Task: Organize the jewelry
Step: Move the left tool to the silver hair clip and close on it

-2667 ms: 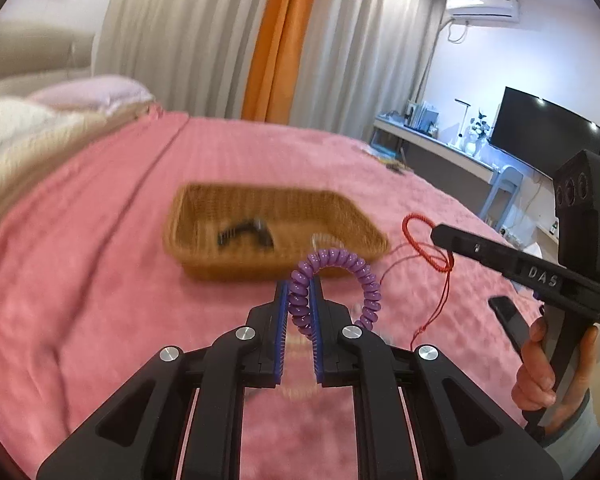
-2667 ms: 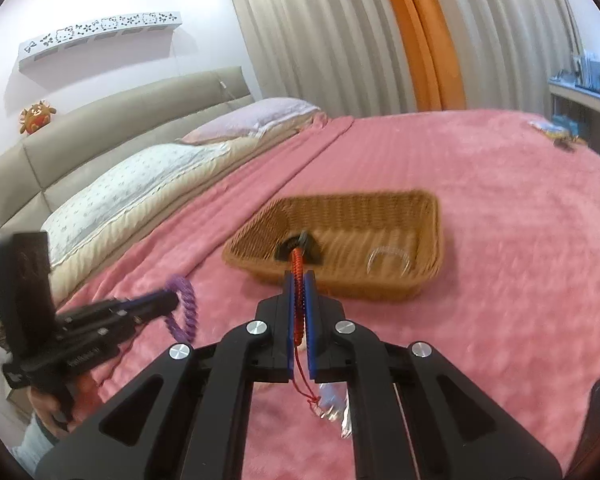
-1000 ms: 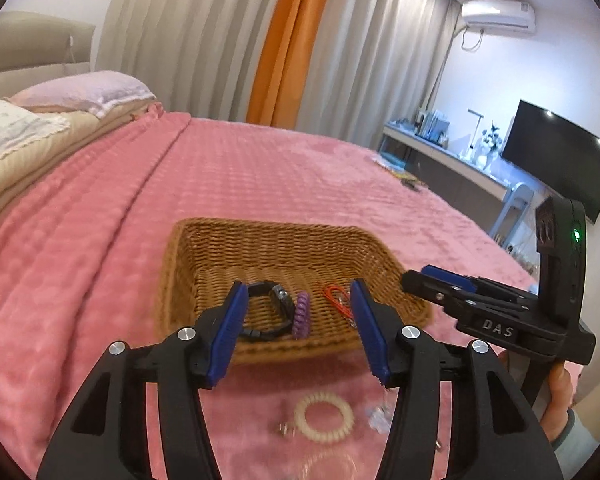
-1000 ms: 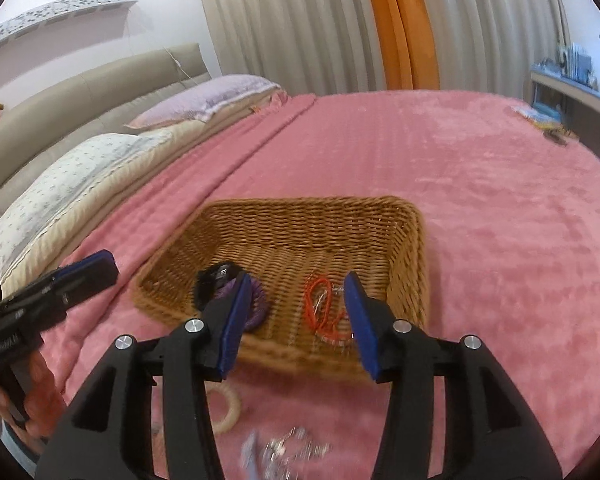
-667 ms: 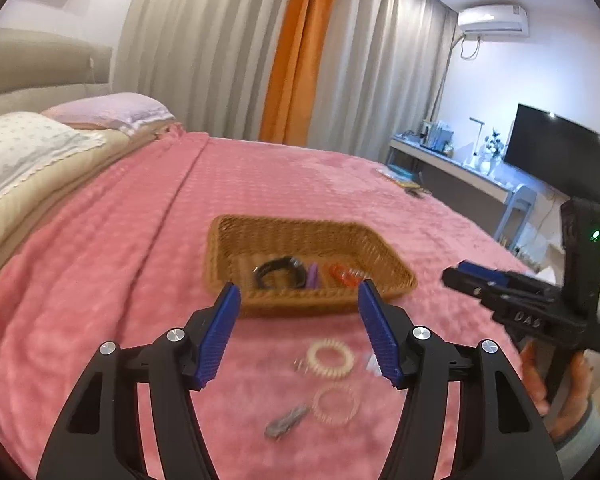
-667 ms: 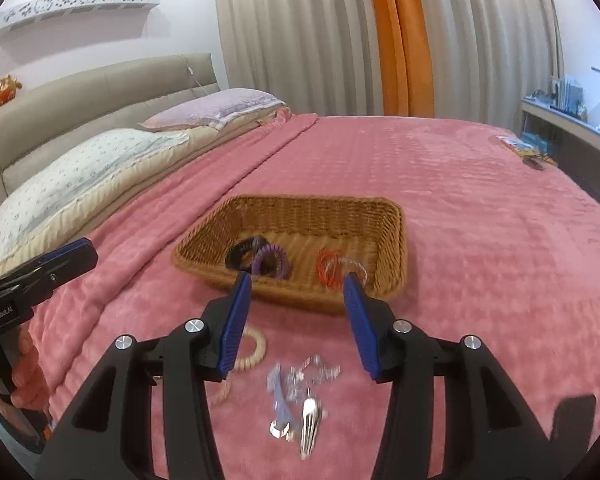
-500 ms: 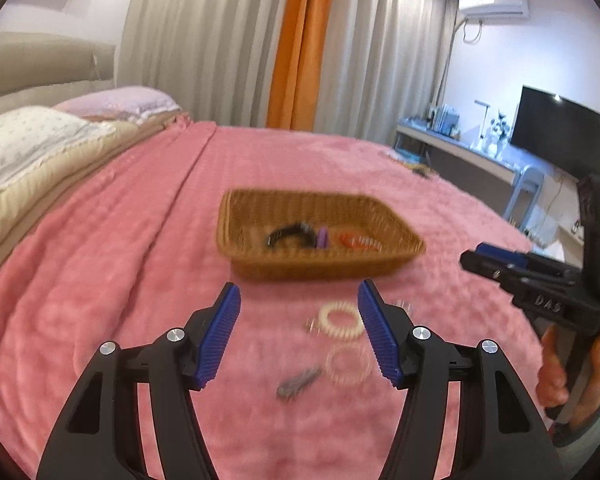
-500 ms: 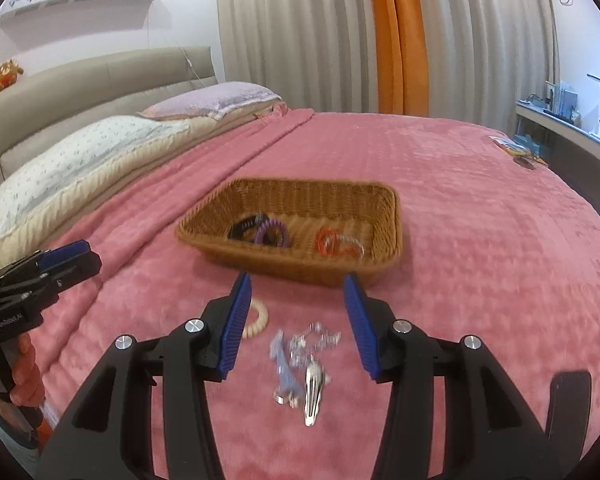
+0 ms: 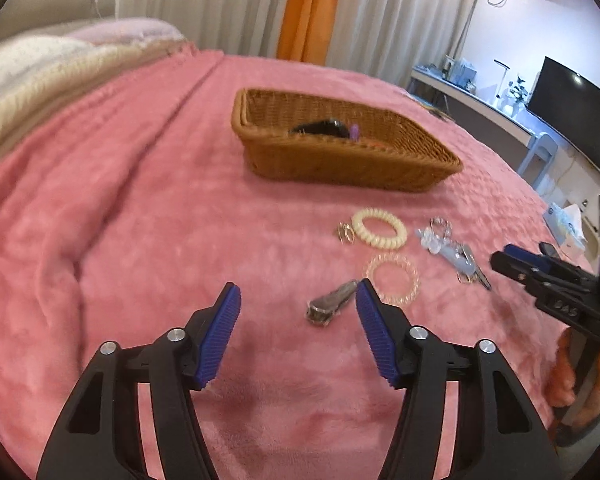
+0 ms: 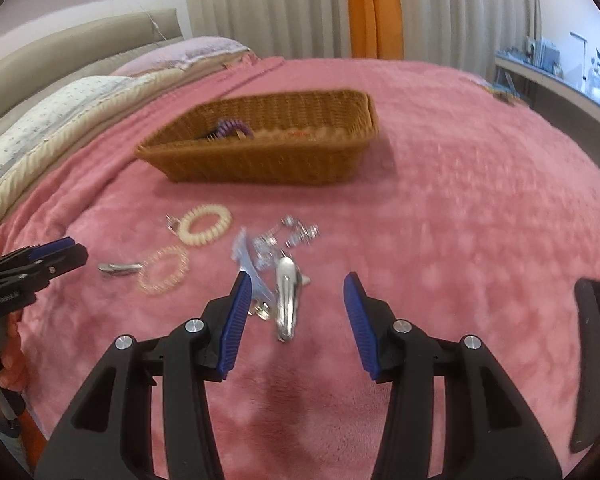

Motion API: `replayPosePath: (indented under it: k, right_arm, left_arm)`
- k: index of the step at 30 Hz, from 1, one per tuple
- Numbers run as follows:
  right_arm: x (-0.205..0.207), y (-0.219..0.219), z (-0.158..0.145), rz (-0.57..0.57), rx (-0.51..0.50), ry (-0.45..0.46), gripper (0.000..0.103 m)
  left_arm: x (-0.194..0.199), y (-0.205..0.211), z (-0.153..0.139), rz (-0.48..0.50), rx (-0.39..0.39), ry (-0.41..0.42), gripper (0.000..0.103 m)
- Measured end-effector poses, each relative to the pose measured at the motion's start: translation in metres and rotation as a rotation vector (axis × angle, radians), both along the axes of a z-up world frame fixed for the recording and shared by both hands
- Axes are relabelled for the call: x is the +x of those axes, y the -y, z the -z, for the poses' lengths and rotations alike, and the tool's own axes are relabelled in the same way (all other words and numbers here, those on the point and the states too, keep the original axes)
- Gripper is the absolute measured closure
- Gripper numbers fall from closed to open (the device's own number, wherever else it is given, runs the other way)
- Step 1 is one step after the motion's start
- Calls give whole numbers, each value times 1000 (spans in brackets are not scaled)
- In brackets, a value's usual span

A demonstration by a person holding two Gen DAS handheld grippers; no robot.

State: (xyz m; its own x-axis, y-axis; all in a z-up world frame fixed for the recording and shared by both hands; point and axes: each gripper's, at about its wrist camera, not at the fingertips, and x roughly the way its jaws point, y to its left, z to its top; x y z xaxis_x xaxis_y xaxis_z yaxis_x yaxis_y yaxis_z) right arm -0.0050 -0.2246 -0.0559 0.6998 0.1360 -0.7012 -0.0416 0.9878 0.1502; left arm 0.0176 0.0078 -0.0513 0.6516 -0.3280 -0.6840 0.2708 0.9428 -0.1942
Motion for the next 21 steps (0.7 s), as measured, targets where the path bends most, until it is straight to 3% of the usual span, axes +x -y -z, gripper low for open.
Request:
replayPosePath:
  k: [5,8,12,14,18,21]
  right_arm:
    - [0,-1,3,-12,13,0,58]
    - [0,0,5,-14,14,-5,58]
    - [-1,3,5,-13,33,-3,58]
    - [-1,3,6,-13,38,-6,58]
    - [-2,2,5,-20,38,-2,58]
    - [-3,1,5,-26,34,-5,58]
  left_arm:
    - [9,2,10,42,-22,-48,47]
    - [16,20,18,78,47,-91,48]
    - [5,38,21,135,142,-62,76]
    - [-2,44,20,155,168,-48,78]
    - [-6,40,17,172,122,-56,78]
    - [0,35,17,128,116,-62,78]
